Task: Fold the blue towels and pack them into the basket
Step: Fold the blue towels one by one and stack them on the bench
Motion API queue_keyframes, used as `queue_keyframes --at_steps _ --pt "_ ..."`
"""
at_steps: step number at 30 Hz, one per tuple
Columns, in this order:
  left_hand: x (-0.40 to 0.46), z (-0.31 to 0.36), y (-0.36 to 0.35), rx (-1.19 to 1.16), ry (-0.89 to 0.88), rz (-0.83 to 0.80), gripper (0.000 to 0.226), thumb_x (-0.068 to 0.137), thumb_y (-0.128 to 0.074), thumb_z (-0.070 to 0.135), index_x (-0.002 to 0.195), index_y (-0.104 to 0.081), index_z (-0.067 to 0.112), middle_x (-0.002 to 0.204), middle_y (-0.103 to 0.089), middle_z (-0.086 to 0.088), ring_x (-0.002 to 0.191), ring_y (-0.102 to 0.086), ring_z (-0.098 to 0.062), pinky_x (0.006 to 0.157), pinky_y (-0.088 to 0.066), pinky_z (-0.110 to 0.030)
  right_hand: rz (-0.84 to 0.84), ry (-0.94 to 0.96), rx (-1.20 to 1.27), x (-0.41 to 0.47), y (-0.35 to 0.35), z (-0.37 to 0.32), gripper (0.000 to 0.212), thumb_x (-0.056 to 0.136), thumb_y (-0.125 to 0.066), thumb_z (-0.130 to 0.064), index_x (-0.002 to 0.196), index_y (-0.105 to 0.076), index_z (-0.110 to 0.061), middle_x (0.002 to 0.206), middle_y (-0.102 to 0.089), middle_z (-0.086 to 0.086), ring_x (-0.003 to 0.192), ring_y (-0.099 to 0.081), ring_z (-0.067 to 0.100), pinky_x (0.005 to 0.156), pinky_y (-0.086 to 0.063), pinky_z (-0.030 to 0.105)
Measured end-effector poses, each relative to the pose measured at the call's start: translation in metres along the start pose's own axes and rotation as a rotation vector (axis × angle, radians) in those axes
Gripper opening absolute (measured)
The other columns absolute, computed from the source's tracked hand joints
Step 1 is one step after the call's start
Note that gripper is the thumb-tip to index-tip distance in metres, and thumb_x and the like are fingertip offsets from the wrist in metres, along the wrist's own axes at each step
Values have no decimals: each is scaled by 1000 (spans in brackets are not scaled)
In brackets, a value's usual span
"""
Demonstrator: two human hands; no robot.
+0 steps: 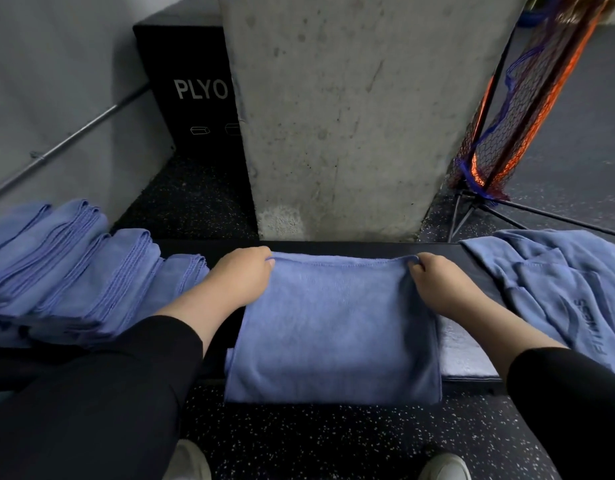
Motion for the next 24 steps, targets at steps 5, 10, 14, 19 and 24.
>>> queue_keyframes --at_steps 5,10,14,19,24 --pt "14 7 4 184 71 120 26 108 -37 30 99 -56 16 90 -56 -3 81 -50 -24 67 -40 -35 42 -41 -5 18 -3 5 35 106 -35 -26 77 -49 -12 100 -66 22 97 -60 40 71 -34 35" --pt "21 14 -1 297 47 182 17 102 -53 29 114 -55 16 110 -61 -7 97 -59 -30 71 -40 -38 95 -12 -150 26 -9 5 23 100 -49 -35 96 -47 -13 109 -65 20 102 -61 42 69 -37 39" --pt "31 21 -13 333 -116 150 39 97 -53 21 135 -53 23 130 -55 -1 118 -51 -24 94 -37 -43 7 57 -251 23 -15 -3 43 93 -60 -47 125 -54 -19 124 -52 9 119 -51 37 91 -48 48" --pt "33 19 -18 366 -148 65 33 95 -51 20 127 -59 25 117 -56 4 112 -49 -20 84 -26 -38 -90 32 -241 25 -19 -5 38 93 -61 -41 128 -58 -24 128 -59 4 122 -53 30 96 -45 44" --pt "23 22 -12 336 -155 62 12 91 -55 23 102 -59 28 102 -49 7 105 -47 -18 84 -26 -37 -125 17 -188 18 -15 -10 21 86 -65 -32 104 -61 -23 112 -61 5 108 -58 32 88 -47 41"
Point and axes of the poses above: each hand's wrist, its own x-axis towards the middle knuckle, its own y-axis out of the back of the hand, z = x × y, the point moved 7 cm from there along x, towards the middle knuckle
